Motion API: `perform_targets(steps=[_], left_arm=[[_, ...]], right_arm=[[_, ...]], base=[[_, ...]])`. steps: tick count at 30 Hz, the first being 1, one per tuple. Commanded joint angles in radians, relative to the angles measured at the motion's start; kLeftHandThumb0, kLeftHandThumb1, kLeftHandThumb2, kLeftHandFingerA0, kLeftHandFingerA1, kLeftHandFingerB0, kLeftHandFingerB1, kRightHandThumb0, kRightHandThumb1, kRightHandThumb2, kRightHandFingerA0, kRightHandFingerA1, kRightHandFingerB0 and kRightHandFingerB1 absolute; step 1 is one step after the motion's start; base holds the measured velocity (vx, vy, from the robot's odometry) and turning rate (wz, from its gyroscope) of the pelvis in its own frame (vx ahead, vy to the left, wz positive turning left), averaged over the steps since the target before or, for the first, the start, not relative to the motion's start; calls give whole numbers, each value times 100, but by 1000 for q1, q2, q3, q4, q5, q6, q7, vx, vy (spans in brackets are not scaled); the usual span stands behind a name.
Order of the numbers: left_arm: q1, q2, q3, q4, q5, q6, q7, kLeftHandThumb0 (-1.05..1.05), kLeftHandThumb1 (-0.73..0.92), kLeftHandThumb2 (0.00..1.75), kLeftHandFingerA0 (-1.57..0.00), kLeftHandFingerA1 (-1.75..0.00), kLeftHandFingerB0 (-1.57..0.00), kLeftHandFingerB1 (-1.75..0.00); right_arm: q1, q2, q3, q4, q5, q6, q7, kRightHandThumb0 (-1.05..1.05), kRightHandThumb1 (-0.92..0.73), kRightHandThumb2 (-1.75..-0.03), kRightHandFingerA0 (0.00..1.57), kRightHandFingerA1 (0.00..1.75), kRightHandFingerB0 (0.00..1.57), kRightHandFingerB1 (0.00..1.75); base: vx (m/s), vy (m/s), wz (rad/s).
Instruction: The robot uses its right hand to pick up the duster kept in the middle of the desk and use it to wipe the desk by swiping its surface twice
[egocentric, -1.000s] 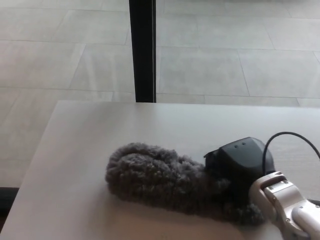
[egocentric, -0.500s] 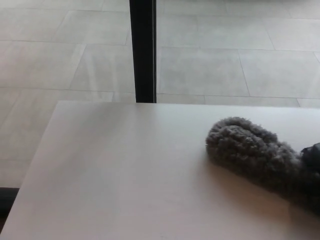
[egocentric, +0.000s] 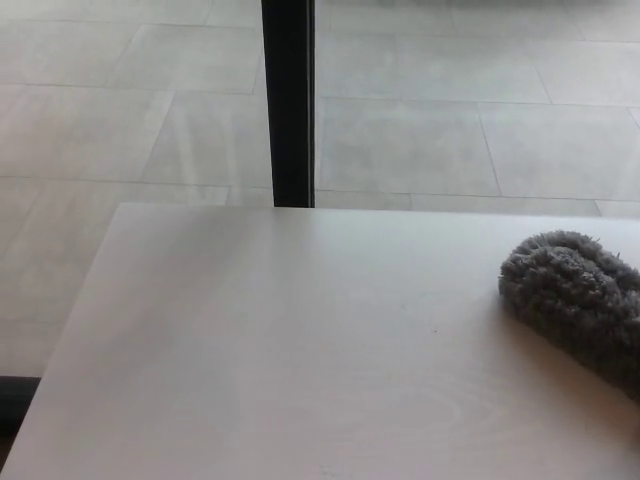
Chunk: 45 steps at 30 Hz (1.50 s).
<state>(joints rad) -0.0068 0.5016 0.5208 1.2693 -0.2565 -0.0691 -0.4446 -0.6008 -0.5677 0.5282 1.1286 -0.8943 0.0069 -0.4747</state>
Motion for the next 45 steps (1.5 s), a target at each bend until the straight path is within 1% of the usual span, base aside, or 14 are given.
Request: perform_targets(steps=[1,2,3,5,7,9,10,11,12,15,16,28,44,45], left_arm=[[2,4,-2,-4,-11,-8,-7,-71,91,67,-40,-59,-34,-44],[3,4,-1,-6,-12,-9,-8,-71,91,67,-39,-59,-34,-44],[4,5,1,-10,-16,-10,-15,-71,91,67,-39,-58,-34,-45],[3,6,1,-11,-16,-10,-15,-71,91,67,-40,-59,-35,-45],[0,5,6,-6,-21,-4,-20,-70,91,67,-38,-59,-35,-46],[-1,6,8,-4,-22,-2,-18,-70,91,67,-38,-60,-34,-46],[-1,7,8,-4,-22,-1,-17,-70,91,67,-38,-60,-34,-46],[-3,7,5,1,-16,-3,-10,-69,92,67,-40,-58,-35,-44],[-4,7,4,3,-15,-3,-8,-69,92,67,-39,-58,-35,-44],[-5,10,6,3,-17,4,-11,-69,92,67,-39,-58,-35,-44],[-4,10,5,3,-16,3,-11,-70,92,67,-40,-58,-35,-44],[0,6,-6,16,0,-4,6,-70,91,67,-43,-57,-37,-42],[30,-5,-15,6,3,-11,2,-69,91,67,-41,-55,-38,-42],[32,-4,-16,6,4,-10,-2,-70,92,67,-41,-55,-38,-42]], right_arm=[[58,29,17,14,27,-30,41,-30,-51,-58,84,155,82,65],[55,34,8,-9,48,-58,75,-30,-53,-58,83,140,85,58],[47,43,-6,-62,84,-100,143,-36,-55,-60,78,149,83,75],[48,44,-12,-84,94,-107,156,-33,-55,-58,79,142,81,68],[47,50,-59,-142,173,-159,234,-36,-54,-59,80,140,64,53],[37,52,-74,-182,193,-145,289,-57,-53,-57,54,123,26,32],[36,53,-75,-183,194,-144,294,-57,-53,-57,54,123,26,32],[31,33,-79,-236,212,-124,387,-86,-51,-94,0,12,0,10],[24,20,-77,-273,216,-102,449,-98,-54,-92,0,0,0,0],[21,-3,-103,-370,253,-34,568,-104,-56,-93,0,0,0,0],[17,-16,-105,-395,255,-19,600,-105,-74,-63,0,0,0,0],[81,-153,-266,-576,353,29,709,-105,-80,-68,0,0,0,0],[706,-249,-1074,-852,647,5,675,-105,-88,-66,0,0,0,0],[743,-242,-1137,-857,664,1,680,-105,-77,-86,0,0,0,0]], base=[[0,0,0],[0,0,0],[0,0,0],[0,0,0],[0,0,0],[0,0,0],[0,0,0],[0,0,0],[0,0,0],[0,0,0],[0,0,0],[0,0,0],[0,0,0],[0,0,0]])
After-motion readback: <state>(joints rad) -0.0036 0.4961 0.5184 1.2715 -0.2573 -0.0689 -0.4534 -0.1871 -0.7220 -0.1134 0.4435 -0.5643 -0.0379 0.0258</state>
